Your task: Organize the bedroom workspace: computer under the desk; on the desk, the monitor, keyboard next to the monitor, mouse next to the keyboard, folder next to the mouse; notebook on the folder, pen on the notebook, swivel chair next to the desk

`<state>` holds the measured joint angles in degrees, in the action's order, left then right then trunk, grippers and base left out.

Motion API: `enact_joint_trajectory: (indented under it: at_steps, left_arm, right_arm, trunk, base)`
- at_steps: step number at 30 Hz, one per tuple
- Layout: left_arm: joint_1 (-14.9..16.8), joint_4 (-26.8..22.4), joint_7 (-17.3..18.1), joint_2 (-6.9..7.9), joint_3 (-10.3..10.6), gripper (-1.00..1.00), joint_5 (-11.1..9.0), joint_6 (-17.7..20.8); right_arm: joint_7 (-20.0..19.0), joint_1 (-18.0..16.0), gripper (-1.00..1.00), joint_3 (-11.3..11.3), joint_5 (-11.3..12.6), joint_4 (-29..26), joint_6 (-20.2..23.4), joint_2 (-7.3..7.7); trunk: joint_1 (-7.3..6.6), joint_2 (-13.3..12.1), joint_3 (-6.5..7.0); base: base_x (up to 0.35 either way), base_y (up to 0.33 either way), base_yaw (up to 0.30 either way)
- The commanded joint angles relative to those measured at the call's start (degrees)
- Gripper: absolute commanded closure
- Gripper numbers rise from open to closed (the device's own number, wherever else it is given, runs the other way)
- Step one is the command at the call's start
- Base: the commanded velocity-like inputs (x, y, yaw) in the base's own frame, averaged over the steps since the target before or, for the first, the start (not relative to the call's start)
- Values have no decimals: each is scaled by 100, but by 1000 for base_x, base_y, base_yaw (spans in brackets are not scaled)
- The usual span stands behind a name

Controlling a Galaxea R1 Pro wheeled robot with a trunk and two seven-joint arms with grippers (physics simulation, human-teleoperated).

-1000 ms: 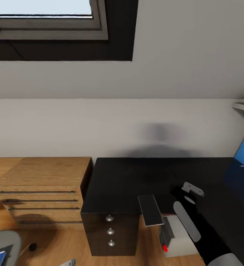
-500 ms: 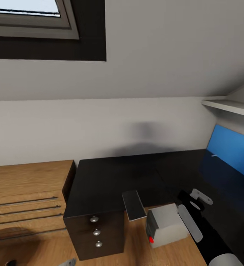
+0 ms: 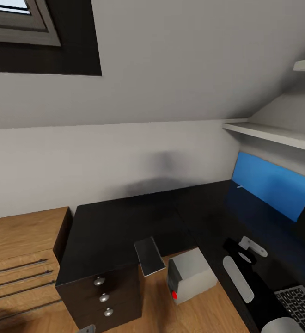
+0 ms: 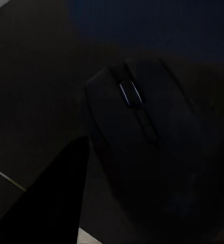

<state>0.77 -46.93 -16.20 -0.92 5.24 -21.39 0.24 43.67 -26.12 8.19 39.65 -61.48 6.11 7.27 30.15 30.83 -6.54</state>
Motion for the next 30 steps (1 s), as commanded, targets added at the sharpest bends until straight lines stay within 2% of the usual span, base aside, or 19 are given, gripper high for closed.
enact_joint_trajectory:
  at_steps: [1, 3, 21, 26, 30]
  left_arm:
    - [2, -10, -41, 4, 21, -100, -50, 1]
    - [1, -10, -41, 4, 21, -100, -50, 0]
    - [2, -2, -26, -7, 34, -100, -41, 3]
    - [2, -1, -16, -13, 38, -100, -33, 7]
    - [2, -2, -8, -14, 48, -100, -30, 18]
  right_arm:
    - [42, -7, 100, 18, 8, 26, -33, 8]
    - [44, -6, 100, 17, 8, 118, -179, 11]
    - [27, -7, 100, 18, 0, 145, -232, 11]
    - [19, -7, 100, 60, -31, 145, -543, 11]
    - [18, -5, 100, 80, -34, 145, -624, 11]
  trunk:
    - [3, 11, -11]
    - [3, 11, -11]
    - [3, 11, -11]
    - [3, 11, -11]
    - [3, 11, -11]
  base:
    - [0, 0, -300]
    - [0, 0, -300]
    - [0, 0, -298]
    - [0, 0, -51]
    - [0, 0, -6]
